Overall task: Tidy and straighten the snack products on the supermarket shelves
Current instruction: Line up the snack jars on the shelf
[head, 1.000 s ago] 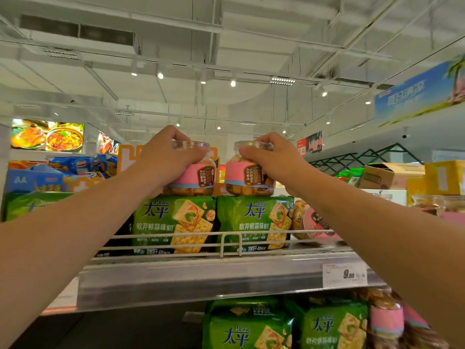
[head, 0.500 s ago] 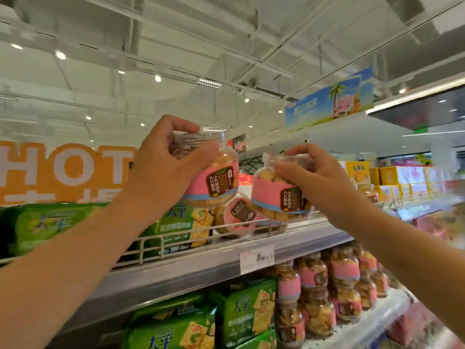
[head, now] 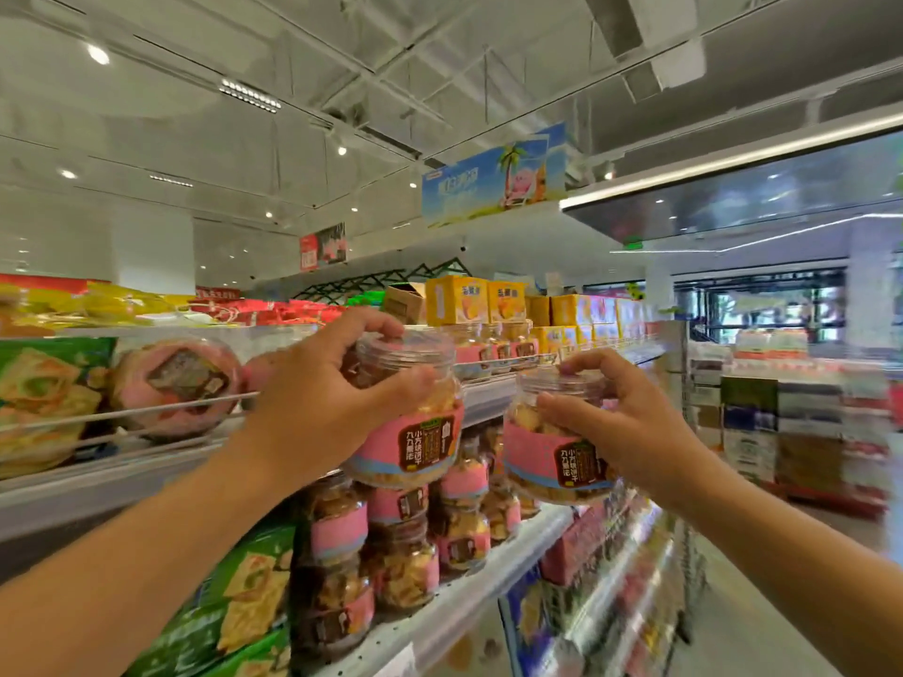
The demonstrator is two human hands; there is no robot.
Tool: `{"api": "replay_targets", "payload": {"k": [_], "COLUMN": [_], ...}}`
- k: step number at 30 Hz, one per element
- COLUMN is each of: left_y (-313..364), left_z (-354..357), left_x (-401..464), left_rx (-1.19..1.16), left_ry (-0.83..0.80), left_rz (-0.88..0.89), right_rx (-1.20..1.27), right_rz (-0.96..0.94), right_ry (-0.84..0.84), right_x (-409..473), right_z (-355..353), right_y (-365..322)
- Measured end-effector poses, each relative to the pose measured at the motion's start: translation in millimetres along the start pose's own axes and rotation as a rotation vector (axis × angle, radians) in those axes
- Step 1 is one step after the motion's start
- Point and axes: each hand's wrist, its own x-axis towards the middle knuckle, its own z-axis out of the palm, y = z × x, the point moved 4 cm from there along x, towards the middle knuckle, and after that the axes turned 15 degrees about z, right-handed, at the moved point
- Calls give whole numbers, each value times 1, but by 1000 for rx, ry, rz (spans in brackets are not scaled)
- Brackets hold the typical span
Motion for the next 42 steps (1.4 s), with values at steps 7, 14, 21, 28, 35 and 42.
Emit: {"api": "replay_targets", "payload": {"k": [7,14,21,28,35,42], "left_y": [-28,-45,-63,-105,-126,-130], "left_z": [78,92,54,21,13,23], "left_x": [40,87,135,150,138,129], "left_rx": [169,354,531,618,749,941], "left_ry": [-7,0,-117,-240,-397,-684], "left_rz": [-37,-82,-270,-459,-591,-682], "right_rx": [31,73,41,-195,-408,-608], "right_rz": [-21,-97,-232,-367,-442,-472], "right_ry": [-95,-200,-238,-171,-143,-222], "right_x": [57,131,201,253,279,294], "right_z": [-59,-68,-21,37,79,99], "right_y": [54,72,30,-6,7,26]}}
